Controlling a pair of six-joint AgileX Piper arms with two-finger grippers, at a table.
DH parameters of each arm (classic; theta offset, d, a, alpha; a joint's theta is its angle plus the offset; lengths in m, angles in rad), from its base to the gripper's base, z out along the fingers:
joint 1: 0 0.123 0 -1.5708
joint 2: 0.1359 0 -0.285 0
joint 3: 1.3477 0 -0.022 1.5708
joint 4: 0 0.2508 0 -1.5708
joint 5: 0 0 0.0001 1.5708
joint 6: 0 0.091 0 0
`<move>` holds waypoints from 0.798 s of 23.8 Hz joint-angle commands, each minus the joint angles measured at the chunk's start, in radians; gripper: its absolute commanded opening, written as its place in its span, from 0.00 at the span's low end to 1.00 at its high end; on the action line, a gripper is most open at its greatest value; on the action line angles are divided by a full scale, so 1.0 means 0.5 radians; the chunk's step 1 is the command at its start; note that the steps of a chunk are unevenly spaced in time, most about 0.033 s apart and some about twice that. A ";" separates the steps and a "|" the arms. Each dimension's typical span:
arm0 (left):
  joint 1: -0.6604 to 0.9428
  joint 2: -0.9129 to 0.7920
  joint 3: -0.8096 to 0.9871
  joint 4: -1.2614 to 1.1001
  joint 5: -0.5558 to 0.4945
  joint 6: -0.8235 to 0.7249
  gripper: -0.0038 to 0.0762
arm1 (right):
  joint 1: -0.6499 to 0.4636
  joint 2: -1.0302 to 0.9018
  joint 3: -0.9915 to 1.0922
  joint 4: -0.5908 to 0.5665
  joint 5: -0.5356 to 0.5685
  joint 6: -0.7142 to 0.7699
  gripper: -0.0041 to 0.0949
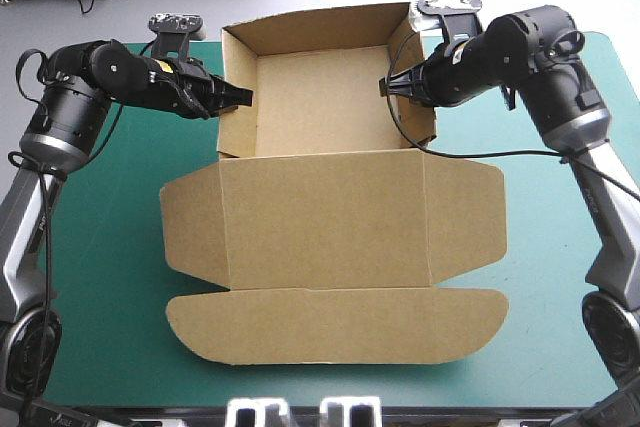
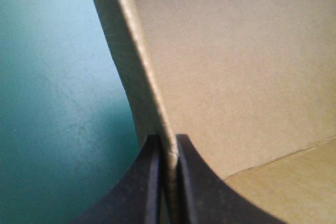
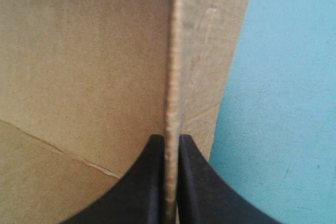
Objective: Fold the box
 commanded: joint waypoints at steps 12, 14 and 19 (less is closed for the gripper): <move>-0.300 0.398 -0.132 0.258 0.123 -0.384 0.04 | 0.058 0.286 0.398 0.476 -0.161 -0.006 0.04; -0.345 0.506 -0.132 0.368 0.174 -0.409 0.04 | 0.025 0.330 0.398 0.500 -0.245 -0.012 0.04; -0.364 0.619 -0.132 0.338 0.148 -0.423 0.04 | -0.016 0.385 0.398 0.496 -0.273 -0.073 0.04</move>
